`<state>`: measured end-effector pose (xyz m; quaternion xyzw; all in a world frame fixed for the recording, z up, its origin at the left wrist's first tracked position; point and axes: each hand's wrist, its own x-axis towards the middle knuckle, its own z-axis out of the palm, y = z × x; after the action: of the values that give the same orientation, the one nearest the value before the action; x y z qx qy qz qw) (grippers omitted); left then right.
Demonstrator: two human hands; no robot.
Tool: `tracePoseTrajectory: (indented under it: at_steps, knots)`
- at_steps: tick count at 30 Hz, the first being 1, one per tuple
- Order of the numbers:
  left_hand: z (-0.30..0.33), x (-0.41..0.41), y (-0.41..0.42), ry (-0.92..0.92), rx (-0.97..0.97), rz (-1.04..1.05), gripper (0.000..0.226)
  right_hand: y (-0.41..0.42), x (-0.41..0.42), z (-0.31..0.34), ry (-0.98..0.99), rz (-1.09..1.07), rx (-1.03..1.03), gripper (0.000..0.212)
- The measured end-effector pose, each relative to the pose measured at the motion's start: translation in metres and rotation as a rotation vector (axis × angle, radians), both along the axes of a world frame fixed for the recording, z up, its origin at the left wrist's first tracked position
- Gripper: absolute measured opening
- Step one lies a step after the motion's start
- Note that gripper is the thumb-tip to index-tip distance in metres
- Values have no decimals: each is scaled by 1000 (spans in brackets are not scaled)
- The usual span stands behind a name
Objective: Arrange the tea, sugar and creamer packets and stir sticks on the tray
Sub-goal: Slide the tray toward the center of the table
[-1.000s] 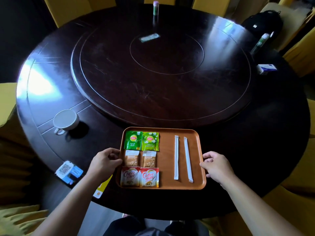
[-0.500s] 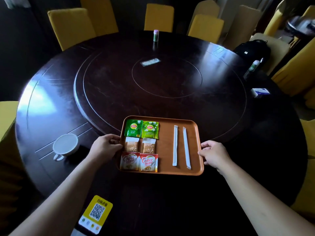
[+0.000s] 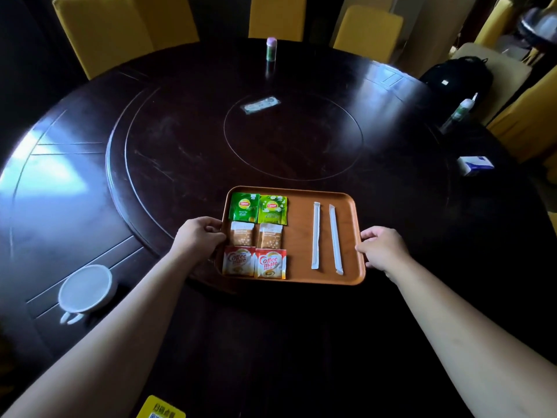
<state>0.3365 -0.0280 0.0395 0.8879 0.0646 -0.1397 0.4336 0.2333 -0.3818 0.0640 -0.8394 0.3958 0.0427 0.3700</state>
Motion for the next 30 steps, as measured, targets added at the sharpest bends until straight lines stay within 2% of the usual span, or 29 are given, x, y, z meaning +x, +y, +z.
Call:
tracePoseTrajectory:
  at_steps: [10, 20, 24, 30]
  knots:
    - [-36, 41, -23, 11, 79, -10, 24, -16, 47, -39, 72, -9, -34, 20]
    - [-51, 47, -21, 37, 90, -28, 22, -17, 52, -56, 103, -7, -58, 24]
    - [-51, 46, -20, 19, 99, -52, 22, -14, 51, -55, 113, 15, -69, 18]
    - [-40, 34, -12, 127, 45, -132, 24, -1, 47, -46, 171, 46, -76, 35]
